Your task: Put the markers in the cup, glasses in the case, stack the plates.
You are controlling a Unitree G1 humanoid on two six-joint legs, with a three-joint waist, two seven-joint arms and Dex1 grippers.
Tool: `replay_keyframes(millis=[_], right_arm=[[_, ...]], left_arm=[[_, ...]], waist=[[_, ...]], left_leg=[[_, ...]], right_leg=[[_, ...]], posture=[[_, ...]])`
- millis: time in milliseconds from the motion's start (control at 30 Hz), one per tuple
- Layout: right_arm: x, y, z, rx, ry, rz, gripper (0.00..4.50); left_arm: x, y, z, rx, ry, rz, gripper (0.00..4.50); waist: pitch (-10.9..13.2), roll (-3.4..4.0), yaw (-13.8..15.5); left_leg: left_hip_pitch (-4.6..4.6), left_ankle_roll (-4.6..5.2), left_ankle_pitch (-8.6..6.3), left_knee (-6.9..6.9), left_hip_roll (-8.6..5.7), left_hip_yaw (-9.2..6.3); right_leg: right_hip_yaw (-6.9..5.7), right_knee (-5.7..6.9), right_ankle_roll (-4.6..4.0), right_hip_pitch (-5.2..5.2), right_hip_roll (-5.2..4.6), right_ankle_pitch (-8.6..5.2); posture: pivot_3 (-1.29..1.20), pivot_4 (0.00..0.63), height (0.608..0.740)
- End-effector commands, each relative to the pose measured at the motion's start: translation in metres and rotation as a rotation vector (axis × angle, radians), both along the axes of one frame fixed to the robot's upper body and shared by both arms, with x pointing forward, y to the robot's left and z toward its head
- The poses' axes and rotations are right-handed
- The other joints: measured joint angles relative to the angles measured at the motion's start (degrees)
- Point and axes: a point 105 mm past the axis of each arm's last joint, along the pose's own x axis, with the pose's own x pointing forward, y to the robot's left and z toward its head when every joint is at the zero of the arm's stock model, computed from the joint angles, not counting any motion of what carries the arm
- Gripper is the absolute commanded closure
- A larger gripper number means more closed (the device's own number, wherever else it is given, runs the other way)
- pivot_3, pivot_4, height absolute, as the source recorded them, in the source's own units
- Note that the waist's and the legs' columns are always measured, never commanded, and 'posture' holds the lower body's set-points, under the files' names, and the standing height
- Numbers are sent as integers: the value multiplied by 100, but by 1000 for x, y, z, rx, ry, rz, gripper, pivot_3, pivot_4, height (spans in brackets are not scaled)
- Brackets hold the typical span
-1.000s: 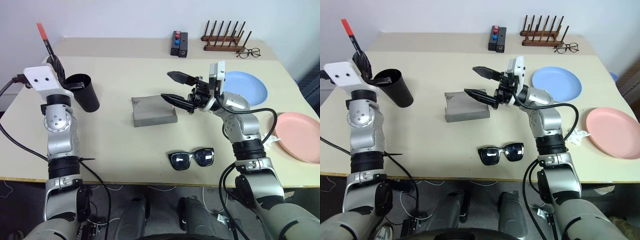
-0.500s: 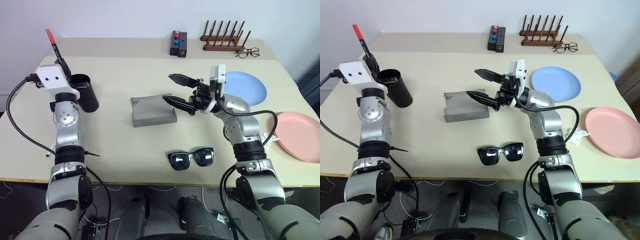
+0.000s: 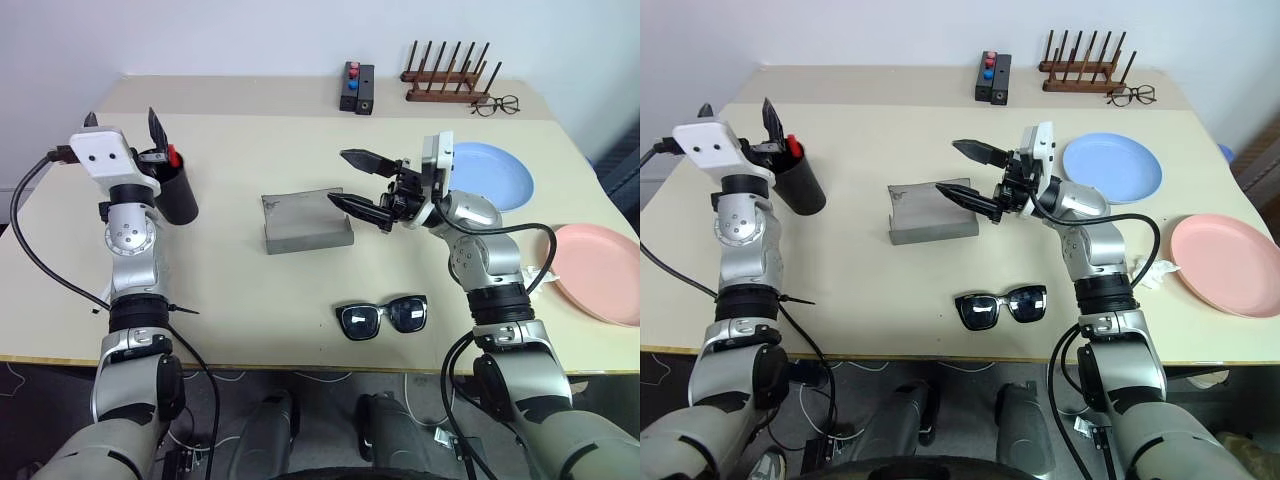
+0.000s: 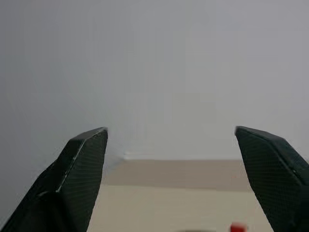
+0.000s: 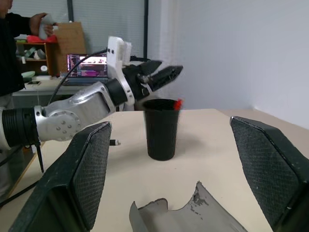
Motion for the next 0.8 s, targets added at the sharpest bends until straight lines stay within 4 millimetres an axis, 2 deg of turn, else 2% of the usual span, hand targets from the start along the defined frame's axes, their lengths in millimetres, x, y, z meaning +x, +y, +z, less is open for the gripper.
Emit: replay_keyframes(millis=[33, 300, 433, 600, 700, 800], right_arm=[[1, -3, 10, 21, -41, -14, 467], [2, -2, 7, -3, -36, -19, 467], [-6, -5, -3, -66, -12, 22, 467], [-10, -8, -7, -83, -2, 26, 467], [-14, -8, -12, -113, 20, 46, 467], [-21, -8, -21, -162, 36, 89, 467]], left_arm=[[-9, 6, 17, -31, -62, -3, 78], [-22, 25, 35, -167, -62, -52, 78], [-47, 66, 38, -216, 36, -31, 78], [-83, 116, 25, -175, 283, 121, 78], [-107, 132, 18, -155, 386, 178, 78], [-121, 137, -5, -162, 519, 185, 78]], waist=[[0, 0, 0], [0, 0, -19], [1, 0, -129], [3, -2, -185], [4, -4, -158], [4, -6, -104]], left_leg=[[0, 0, 0, 0, 0, 0], [0, 0, 0, 0, 0, -2], [0, 0, 0, -3, 1, -16], [1, -1, 0, -21, 4, -18], [1, -9, 5, -28, 6, -18], [2, -14, 7, -32, 8, -19]], right_leg=[[0, 0, 0, 0, 0, 0], [0, 1, 0, 0, 0, 0], [1, 7, 0, -4, 0, 0], [8, 23, -1, -24, 1, -1], [10, 32, -3, -34, 0, -3], [11, 33, -5, -37, 0, -4]], posture=[[0, 150, 740], [0, 150, 740], [0, 150, 740], [0, 150, 740], [0, 150, 740], [0, 150, 740]])
